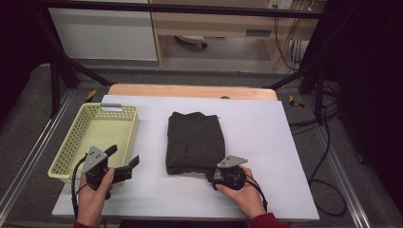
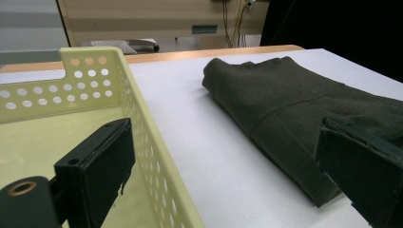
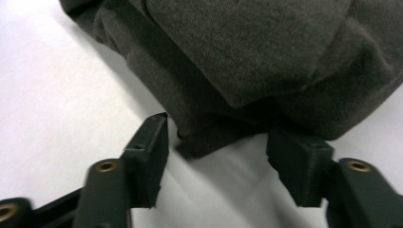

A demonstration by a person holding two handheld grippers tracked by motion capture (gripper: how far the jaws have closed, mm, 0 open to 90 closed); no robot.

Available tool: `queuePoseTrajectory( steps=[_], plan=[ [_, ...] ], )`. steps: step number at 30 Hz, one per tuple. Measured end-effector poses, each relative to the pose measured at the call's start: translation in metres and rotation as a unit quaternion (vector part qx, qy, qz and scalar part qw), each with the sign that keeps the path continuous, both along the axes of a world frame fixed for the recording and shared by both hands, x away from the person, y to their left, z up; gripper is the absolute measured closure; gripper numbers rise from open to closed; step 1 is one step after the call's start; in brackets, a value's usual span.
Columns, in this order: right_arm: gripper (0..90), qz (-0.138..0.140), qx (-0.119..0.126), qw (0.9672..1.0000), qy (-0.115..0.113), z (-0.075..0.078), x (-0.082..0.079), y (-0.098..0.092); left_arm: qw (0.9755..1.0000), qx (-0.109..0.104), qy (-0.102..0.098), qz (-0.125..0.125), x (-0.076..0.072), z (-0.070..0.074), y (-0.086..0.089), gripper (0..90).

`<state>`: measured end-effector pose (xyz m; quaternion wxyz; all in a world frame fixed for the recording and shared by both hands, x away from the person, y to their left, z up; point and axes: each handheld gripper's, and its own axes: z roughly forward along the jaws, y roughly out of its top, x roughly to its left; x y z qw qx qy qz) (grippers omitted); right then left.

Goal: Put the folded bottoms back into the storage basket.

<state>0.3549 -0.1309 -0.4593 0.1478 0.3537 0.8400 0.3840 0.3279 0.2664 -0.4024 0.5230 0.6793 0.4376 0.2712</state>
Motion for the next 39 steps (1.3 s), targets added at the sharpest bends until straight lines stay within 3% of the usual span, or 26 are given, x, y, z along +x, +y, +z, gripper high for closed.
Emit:
queuePoseTrajectory(
  steps=[5, 11, 18, 28, 39],
  plan=[
    [64.5, 0.017, -0.007, 0.9997, -0.015, 0.0, 0.0, 0.004, 1.0, 0.0, 0.0, 0.001, 0.001, 0.0, 0.0, 6.7],
    [80.7, 0.029, -0.006, 0.9993, -0.024, 0.002, -0.002, 0.004, 1.0, 0.002, -0.001, 0.003, 0.0, 0.0, 0.0, 6.8],
    [83.3, 0.034, 0.002, 0.999, -0.029, 0.008, -0.006, 0.0, 1.0, 0.0, 0.0, 0.003, 0.0, 0.0, 0.001, 6.9],
    [83.6, 0.048, -0.005, 0.9984, -0.029, 0.012, -0.017, 0.001, 1.0, -0.002, 0.0, 0.005, 0.0, 0.0, 0.002, 7.0],
    [83.7, 0.058, 0.005, 0.9982, -0.011, 0.018, -0.032, -0.005, 1.0, -0.001, 0.003, 0.008, 0.0, 0.0, 0.003, 7.2]
  ],
)
